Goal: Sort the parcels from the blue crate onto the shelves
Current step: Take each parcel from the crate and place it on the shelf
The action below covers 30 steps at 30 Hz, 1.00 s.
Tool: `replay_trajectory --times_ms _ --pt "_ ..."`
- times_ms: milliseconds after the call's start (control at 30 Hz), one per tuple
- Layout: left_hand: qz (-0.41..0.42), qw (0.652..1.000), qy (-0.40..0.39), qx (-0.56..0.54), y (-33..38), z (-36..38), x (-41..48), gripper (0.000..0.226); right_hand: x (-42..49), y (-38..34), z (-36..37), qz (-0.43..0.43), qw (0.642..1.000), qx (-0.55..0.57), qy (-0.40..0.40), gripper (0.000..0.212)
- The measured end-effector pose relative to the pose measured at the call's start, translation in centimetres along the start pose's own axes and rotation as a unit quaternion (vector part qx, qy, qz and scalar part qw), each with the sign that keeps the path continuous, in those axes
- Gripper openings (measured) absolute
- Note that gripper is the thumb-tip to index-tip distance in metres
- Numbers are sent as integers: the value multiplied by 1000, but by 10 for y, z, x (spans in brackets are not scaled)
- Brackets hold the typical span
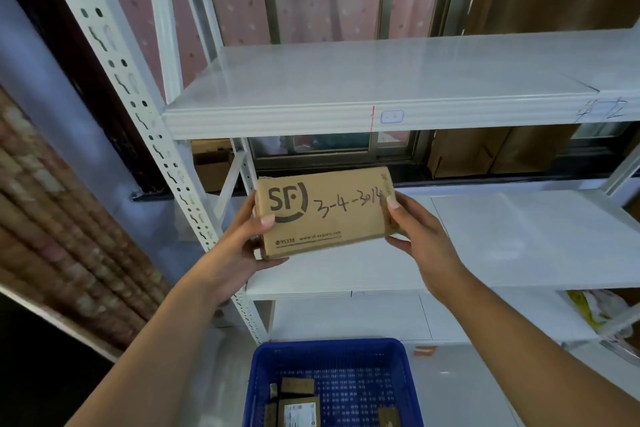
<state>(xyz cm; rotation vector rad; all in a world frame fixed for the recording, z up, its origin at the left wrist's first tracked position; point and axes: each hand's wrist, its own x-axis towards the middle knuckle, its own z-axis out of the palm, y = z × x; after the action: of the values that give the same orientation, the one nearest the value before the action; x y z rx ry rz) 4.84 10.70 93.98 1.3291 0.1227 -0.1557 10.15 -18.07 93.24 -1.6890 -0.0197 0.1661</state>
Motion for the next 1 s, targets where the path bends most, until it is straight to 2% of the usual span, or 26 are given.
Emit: replay_trajectory --times_ms 33,67,133,200,300,333,567,700,800,867,1000 --pt "4 1000 -6 17 2 0 1 100 -1 -2 0 -17 1000 -3 -2 25" --pt "9 999 -9 34 4 0 2 97 -3 -5 0 -38 999 -11 4 26" --pt "24 998 10 55 9 1 1 88 -7 -8 0 -69 997 -24 28 43" --pt "45 995 32 77 13 4 -2 81 -13 -11 -1 -87 995 -29 46 50" --pt "88 984 75 134 17 11 -7 40 -17 -13 -6 -114 991 -32 59 55" --pt "102 980 88 145 18 13 -9 34 -18 -14 -7 -122 990 -30 60 56" --pt "187 961 152 134 28 36 -18 24 -29 -27 -17 -141 987 2 74 43" --pt "210 954 166 133 32 51 -24 25 -41 -37 -27 -150 984 7 92 48" --pt "226 954 142 134 38 72 -23 24 -53 -41 -46 -148 981 1 127 50" --pt "237 957 99 132 42 93 -19 23 -63 -45 -67 -152 975 -2 164 49" --pt "246 959 -10 138 51 140 -7 34 -93 -55 -116 -149 960 -8 235 30"
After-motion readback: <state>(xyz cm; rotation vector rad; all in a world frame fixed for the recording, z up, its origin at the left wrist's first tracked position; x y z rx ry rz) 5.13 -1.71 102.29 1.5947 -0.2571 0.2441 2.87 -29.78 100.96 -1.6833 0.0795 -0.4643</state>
